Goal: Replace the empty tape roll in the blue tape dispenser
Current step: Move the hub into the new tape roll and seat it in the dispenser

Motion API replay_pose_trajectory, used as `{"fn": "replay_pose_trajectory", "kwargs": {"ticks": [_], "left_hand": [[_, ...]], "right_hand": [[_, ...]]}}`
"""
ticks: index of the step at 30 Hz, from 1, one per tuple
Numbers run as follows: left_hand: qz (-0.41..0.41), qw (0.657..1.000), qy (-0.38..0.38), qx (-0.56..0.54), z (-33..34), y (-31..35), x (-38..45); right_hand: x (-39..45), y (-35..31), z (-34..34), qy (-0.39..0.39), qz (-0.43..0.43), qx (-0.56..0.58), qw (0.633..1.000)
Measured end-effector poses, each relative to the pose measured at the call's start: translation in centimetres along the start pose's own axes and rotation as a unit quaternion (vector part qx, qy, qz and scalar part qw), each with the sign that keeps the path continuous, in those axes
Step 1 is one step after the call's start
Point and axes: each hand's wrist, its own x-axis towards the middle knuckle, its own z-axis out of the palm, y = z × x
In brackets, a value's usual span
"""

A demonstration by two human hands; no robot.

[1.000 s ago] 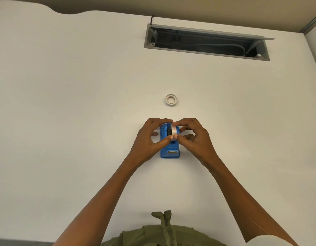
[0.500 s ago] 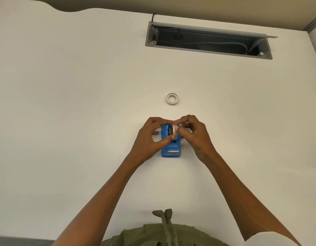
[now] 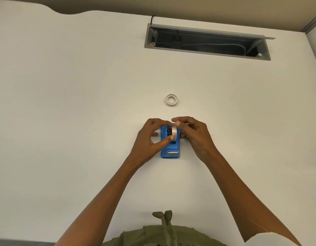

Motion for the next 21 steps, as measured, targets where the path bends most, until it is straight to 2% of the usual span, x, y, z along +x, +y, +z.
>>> {"fn": "replay_pose_trajectory", "kwargs": {"ticks": [3, 6, 21], "left_hand": [[-0.004, 1.000, 0.002, 0.001, -0.02, 0.05, 0.03], [-0.003, 1.000, 0.005, 0.004, -0.03, -0.03, 0.04], [-0.011, 1.000, 0.014, -0.018, 0.23, -0.41, -0.13]], "right_hand": [[-0.67, 0.28, -0.67, -0.037, -0.044, -0.015, 0.998], [-1.04, 0.20, -0.91, -0.042, -0.071, -0.060, 0.995], [-0.94, -0.02, -0.48, -0.015, -0.066, -0.124, 0.990]]}}
